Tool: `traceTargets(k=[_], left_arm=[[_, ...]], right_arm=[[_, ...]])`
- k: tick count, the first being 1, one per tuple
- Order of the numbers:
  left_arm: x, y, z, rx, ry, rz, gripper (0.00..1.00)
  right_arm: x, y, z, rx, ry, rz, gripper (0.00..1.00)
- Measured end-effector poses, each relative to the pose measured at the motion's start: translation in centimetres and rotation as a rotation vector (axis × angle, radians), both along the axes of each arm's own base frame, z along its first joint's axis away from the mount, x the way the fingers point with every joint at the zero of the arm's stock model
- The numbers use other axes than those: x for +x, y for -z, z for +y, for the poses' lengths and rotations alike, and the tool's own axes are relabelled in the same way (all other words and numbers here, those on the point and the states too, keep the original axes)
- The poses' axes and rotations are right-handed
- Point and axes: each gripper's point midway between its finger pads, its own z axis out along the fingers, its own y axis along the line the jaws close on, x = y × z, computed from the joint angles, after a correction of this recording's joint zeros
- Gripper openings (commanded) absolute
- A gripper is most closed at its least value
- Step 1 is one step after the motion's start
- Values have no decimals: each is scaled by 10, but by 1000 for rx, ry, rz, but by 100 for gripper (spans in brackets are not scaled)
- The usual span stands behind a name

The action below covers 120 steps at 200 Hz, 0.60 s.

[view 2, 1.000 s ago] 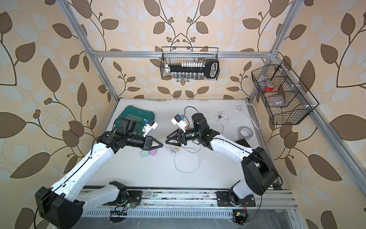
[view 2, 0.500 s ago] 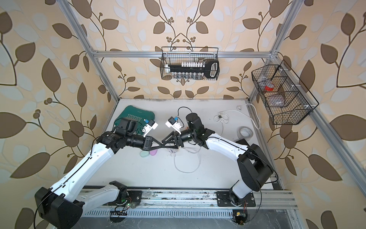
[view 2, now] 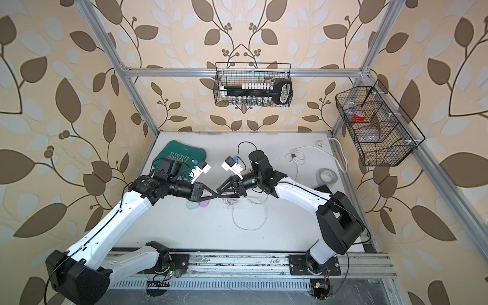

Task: Charge the bluetooth headset
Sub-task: Adjust the charging cable.

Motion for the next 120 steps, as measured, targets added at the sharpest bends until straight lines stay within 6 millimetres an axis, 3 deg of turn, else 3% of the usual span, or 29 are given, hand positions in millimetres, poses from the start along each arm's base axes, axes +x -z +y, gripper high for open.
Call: traceTargets(k=[34, 69, 120], left_arm=[[0, 0, 0, -1, 1, 0, 0], [-1, -1, 0, -2, 0, -4, 0], [-3, -6, 1, -8, 0, -21, 0]], right_arm=[[1, 4, 0, -6, 3, 1, 54], [2, 12, 2, -19, -5, 17, 41], [2, 16, 1, -21, -9, 28, 30]])
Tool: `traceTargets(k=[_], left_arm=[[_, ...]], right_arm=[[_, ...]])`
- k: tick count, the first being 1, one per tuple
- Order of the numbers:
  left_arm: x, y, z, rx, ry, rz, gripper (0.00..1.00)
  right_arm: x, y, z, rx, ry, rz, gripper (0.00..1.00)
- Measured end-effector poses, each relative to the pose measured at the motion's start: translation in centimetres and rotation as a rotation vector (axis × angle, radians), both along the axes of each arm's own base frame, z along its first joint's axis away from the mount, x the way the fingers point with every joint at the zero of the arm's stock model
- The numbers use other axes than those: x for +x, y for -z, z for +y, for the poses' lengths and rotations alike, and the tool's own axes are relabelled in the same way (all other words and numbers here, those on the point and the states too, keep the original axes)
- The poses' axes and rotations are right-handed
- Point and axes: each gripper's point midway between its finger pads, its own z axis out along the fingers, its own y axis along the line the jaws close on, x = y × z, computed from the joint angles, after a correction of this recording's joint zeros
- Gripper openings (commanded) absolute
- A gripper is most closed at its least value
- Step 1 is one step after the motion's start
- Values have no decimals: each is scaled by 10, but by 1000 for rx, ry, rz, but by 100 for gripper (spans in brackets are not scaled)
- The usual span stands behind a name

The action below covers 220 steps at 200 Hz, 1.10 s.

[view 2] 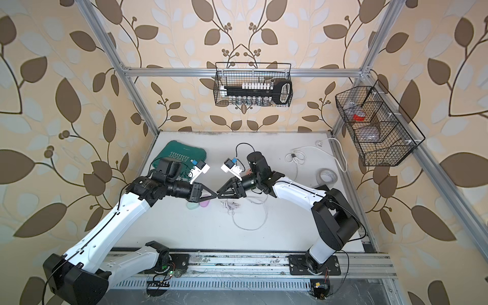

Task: Charge the bluetooth headset
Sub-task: Adjust the charging cable.

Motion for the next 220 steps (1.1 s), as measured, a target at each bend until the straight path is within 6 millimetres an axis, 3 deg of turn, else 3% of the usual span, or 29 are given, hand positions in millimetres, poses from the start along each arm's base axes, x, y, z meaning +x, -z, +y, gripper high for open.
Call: traceTargets(k=[63, 103, 146, 184, 220], left_arm=[[1, 0, 0, 1, -2, -4, 0], [1, 0, 0, 1, -3, -7, 0], [1, 0, 0, 3, -3, -5, 16], [2, -1, 0, 1, -9, -10, 53], [3, -5, 3, 9, -29, -46, 51]], right_arm=[[6, -6, -7, 18, 26, 18, 11], [4, -9, -7, 23, 20, 19, 8], [3, -8, -7, 20, 16, 19, 0], [0, -7, -4, 15, 16, 22, 0], [6, -7, -2, 14, 55, 13, 0]])
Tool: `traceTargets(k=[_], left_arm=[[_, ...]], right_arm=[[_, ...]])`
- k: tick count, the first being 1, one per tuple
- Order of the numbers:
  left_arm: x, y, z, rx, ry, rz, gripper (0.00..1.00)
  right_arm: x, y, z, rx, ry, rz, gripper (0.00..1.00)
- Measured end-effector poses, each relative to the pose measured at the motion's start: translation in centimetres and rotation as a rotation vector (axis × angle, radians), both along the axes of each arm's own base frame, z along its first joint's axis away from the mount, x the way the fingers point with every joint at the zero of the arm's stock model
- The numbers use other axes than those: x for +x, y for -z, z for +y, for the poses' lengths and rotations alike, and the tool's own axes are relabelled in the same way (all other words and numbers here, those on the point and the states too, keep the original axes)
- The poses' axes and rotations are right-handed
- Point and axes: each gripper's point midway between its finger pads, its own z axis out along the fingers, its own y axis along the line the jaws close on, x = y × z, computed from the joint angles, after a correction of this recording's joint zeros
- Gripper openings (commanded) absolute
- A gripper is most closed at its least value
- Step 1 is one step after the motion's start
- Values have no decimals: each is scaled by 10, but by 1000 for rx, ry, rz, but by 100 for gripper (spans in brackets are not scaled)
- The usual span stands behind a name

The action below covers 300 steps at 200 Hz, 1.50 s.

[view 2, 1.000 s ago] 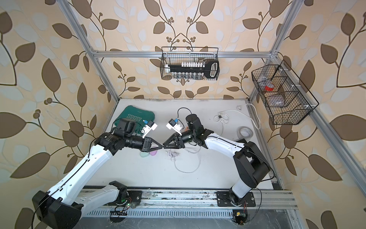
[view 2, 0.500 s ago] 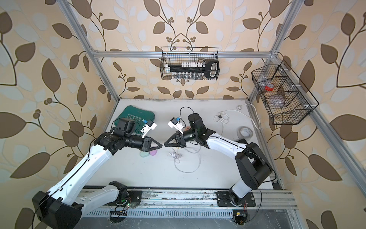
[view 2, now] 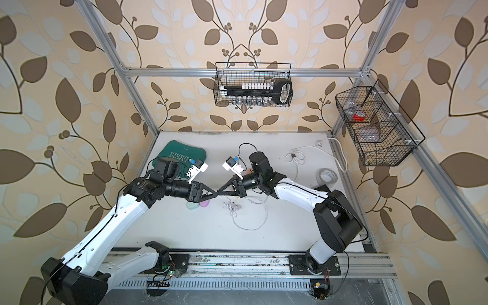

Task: Charge the bluetooth headset
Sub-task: Adjust the charging cable.

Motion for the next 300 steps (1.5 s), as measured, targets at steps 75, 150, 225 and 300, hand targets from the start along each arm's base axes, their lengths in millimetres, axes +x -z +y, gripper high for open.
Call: traceTargets(k=[75, 150, 225, 300], left_arm=[[8, -6, 11, 6, -72, -40, 16], [10, -7, 10, -8, -68, -40, 0], [6, -5, 6, -33, -36, -15, 0], [3, -7, 5, -47, -21, -10, 0]], right_arm=[[8, -4, -5, 15, 57, -10, 0], [10, -8, -6, 20, 74, -20, 30], [4, -21, -3, 61, 40, 0, 45], [-9, -14, 10, 54, -21, 30, 16]])
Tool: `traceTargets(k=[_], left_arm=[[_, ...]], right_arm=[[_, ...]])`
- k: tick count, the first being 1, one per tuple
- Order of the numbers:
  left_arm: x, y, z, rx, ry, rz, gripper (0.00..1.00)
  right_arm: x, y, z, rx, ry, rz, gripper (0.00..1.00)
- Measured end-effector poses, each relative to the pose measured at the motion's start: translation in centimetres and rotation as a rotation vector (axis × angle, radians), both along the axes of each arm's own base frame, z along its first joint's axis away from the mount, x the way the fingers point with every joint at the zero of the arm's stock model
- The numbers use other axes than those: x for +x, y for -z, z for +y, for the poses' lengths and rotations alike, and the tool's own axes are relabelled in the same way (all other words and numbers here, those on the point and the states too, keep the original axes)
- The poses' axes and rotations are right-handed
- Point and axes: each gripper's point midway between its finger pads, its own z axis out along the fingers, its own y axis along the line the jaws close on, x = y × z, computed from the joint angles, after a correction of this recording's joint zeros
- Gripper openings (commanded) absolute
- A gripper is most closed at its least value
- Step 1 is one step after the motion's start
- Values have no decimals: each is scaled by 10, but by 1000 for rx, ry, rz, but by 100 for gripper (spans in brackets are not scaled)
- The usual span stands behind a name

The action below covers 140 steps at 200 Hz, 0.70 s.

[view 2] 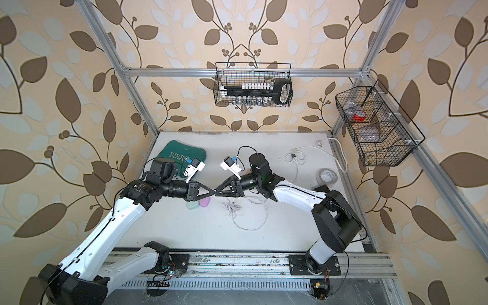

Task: Charge the bluetooth headset
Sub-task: Adjust the charging cable.

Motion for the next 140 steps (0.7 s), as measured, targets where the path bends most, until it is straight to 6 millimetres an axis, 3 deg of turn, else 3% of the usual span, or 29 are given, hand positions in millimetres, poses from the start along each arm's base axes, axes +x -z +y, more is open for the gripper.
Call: traceTargets(k=[31, 62, 78, 85, 118, 140], left_arm=[[-1, -2, -1, -10, 9, -2, 0], [-1, -3, -1, -12, 10, -10, 0], [1, -2, -1, -6, 4, -13, 45], [2, -1, 0, 2, -5, -14, 57], [13, 7, 9, 68, -90, -22, 77], [22, 12, 23, 133, -187, -40, 81]], right_arm=[[0, -2, -2, 7, -8, 4, 0], [1, -3, -2, 11, -9, 1, 0], [1, -2, -3, 8, -9, -1, 0], [1, 0, -3, 0, -6, 0, 0], [9, 18, -5, -68, 49, -8, 0], [20, 29, -8, -111, 107, -12, 0]])
